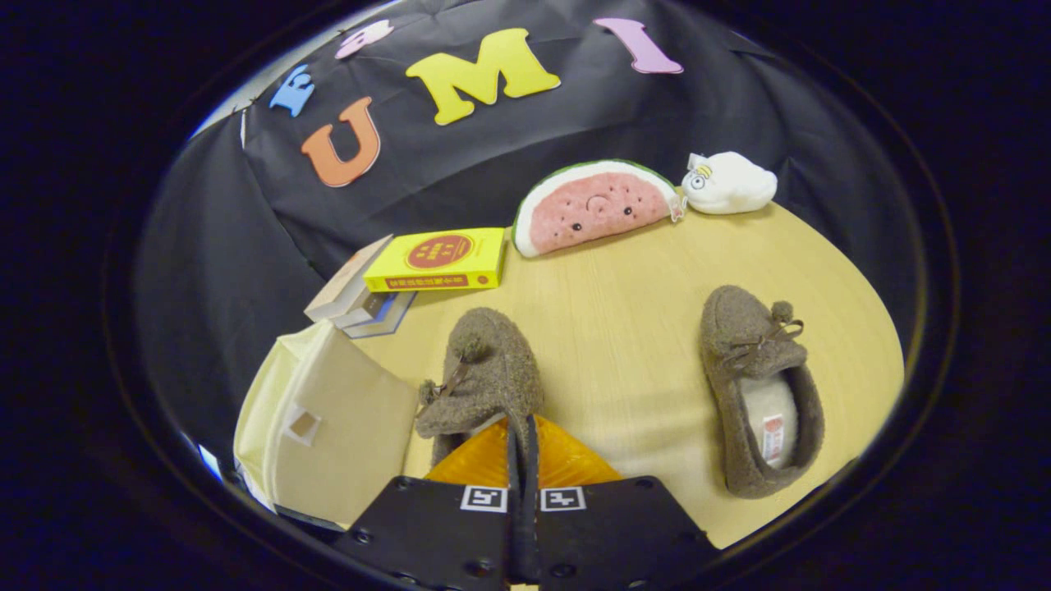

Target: Open the storage box then place both shoes into the box .Put the left shoe in first, then the right shoe, with the right side of both shoes facing outward in a uniform manner.

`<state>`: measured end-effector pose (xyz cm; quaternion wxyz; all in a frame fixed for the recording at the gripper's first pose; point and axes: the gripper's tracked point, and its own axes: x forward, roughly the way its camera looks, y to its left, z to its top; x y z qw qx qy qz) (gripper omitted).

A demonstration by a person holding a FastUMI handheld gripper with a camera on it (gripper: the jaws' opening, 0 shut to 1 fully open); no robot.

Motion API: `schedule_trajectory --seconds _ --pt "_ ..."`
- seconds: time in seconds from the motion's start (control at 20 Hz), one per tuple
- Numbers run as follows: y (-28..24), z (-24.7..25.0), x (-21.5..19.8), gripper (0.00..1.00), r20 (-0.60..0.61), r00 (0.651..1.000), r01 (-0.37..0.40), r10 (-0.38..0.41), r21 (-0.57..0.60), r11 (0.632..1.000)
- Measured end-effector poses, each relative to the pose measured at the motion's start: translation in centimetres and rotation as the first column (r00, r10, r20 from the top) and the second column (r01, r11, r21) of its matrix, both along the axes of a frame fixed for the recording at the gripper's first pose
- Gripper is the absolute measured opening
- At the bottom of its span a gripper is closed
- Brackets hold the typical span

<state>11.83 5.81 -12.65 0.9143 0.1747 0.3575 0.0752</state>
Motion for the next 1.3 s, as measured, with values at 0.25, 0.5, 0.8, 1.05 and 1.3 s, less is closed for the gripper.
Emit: schedule_trajectory --seconds 0.25,0.5,0.8,1.05,1.3 --pt "4.3 7.9 -0.8 0.0 0.075 0.997 0.029 -0.035 0.083 0.996" --pt "11.9 14.3 -2.0 0.0 0.156 0.985 0.047 -0.075 0.177 0.983" --pt "21.7 12.8 -3.4 0.0 0.14 0.987 0.045 -0.08 0.24 0.97" --pt "27.1 7.8 -4.5 0.0 0.093 0.99 0.077 -0.102 0.242 0.967" --pt "29.6 4.4 -5.0 0.0 0.046 0.993 0.094 -0.107 0.224 0.97"
